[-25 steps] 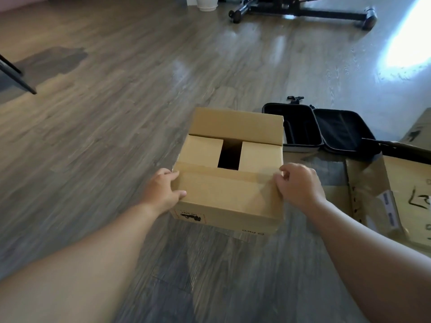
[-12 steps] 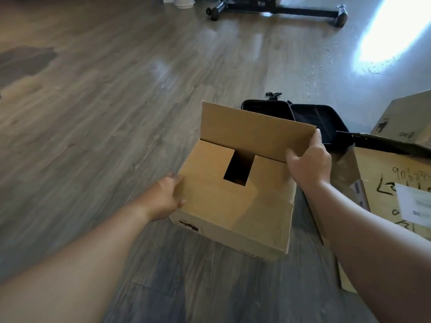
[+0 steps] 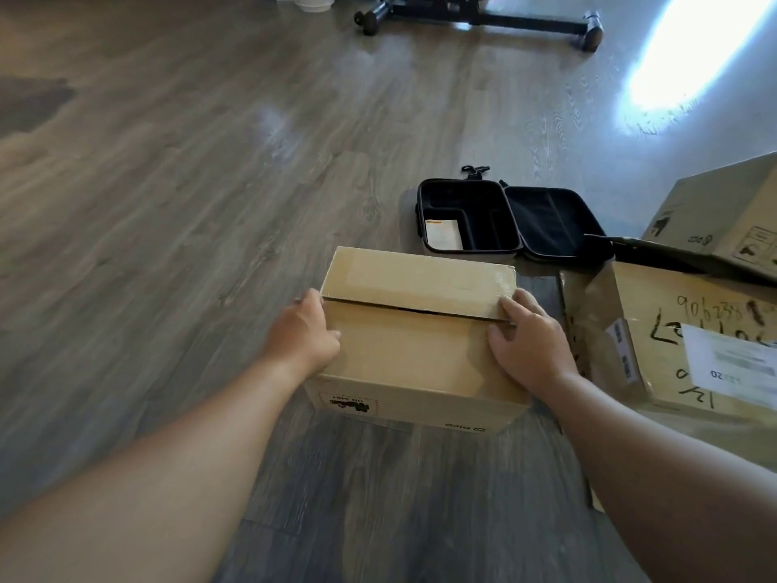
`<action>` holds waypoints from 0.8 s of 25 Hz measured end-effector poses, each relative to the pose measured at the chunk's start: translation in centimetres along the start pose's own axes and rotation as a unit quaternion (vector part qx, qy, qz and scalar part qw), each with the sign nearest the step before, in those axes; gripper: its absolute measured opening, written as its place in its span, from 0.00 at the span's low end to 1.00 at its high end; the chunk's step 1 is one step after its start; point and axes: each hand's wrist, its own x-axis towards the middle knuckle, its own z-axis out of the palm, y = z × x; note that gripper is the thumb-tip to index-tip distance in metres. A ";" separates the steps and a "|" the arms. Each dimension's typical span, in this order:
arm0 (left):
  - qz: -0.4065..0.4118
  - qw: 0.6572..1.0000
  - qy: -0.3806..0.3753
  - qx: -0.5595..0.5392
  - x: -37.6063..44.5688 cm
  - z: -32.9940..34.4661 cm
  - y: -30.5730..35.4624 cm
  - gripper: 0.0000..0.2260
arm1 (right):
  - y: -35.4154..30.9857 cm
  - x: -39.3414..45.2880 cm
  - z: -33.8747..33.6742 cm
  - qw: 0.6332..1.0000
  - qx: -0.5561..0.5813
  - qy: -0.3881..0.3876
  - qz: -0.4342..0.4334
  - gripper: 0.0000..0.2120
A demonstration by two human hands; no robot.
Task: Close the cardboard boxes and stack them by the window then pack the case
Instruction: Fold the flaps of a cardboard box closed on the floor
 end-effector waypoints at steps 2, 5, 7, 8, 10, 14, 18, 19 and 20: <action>0.008 1.000 -0.023 -0.004 0.4 0.4 0.2 0.28 | -0.8 -0.2 0.6 0.999 -0.021 0.024 0.029 0.25; -0.021 0.995 -0.095 -0.030 1.1 0.6 0.5 0.32 | -2.0 -0.6 1.3 0.997 -0.050 0.039 0.036 0.19; -0.033 0.992 -0.099 -0.067 1.3 0.6 0.7 0.32 | -2.3 -0.8 1.5 0.997 -0.054 0.025 0.051 0.21; -0.032 0.992 -0.091 -0.077 1.3 0.4 0.9 0.32 | -2.4 -0.8 1.4 0.997 -0.053 0.013 0.057 0.23; -0.033 0.992 -0.071 -0.094 1.3 0.0 1.3 0.32 | -2.5 -0.7 1.2 0.997 -0.043 -0.001 0.061 0.25; -0.063 0.991 -0.039 -0.115 0.9 -1.1 0.8 0.31 | -3.6 -0.1 0.9 0.999 -0.030 -0.008 0.041 0.25; -0.083 0.990 0.008 -0.112 0.9 -3.8 -0.9 0.28 | -7.0 1.5 1.5 1.000 -0.006 -0.014 0.020 0.29; -0.093 0.990 0.022 -0.107 0.7 -4.9 -1.5 0.26 | -8.3 1.9 1.4 1.000 -0.004 -0.021 0.010 0.30; -0.102 0.989 0.034 -0.103 0.7 -6.2 -2.1 0.24 | -10.0 2.4 1.0 0.999 -0.004 -0.031 -0.004 0.31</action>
